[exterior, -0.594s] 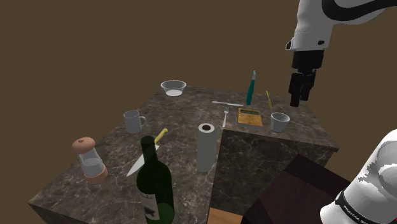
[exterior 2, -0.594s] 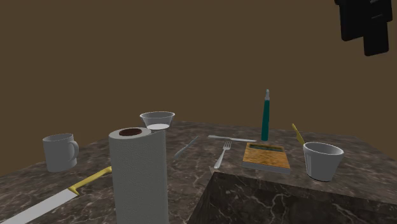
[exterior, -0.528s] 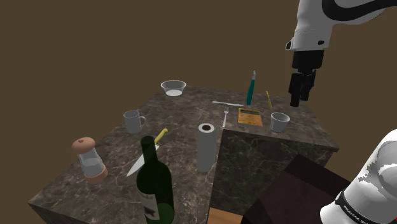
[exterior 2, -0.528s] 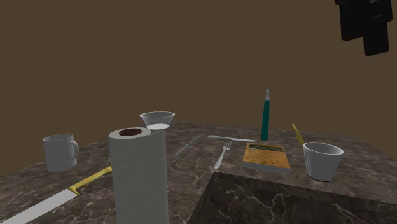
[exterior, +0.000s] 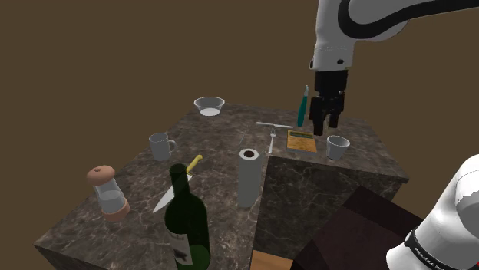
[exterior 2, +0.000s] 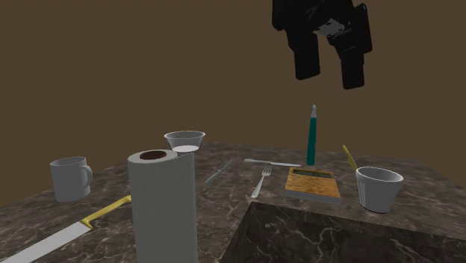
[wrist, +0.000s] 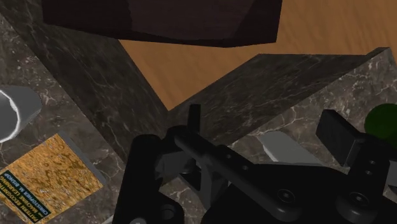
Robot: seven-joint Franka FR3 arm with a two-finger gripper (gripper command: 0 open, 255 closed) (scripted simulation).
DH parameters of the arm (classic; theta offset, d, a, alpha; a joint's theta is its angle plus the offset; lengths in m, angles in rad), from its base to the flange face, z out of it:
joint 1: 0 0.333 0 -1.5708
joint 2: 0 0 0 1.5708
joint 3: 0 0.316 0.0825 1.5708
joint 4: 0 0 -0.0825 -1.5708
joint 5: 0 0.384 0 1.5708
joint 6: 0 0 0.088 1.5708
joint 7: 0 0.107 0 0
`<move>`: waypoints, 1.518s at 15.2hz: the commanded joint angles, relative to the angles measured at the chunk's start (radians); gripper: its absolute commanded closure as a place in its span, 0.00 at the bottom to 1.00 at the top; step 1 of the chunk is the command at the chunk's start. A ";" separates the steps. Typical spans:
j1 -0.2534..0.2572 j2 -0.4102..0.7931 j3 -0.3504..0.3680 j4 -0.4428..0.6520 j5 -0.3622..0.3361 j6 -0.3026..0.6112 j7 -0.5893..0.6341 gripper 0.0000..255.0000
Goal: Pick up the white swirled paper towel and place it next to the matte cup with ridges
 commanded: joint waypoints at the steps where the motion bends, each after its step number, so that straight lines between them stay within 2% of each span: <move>1: 0.009 0.073 0.024 0.039 0.013 0.030 0.026 0.00; 8: 0.040 0.335 0.101 0.215 0.026 0.104 0.126 0.00; 16: 0.092 0.655 0.158 0.494 -0.011 0.128 0.245 0.00; 17: 0.095 0.667 0.159 0.506 -0.013 0.127 0.249 0.00; 23: 0.100 0.664 0.163 0.424 -0.008 0.207 0.245 0.00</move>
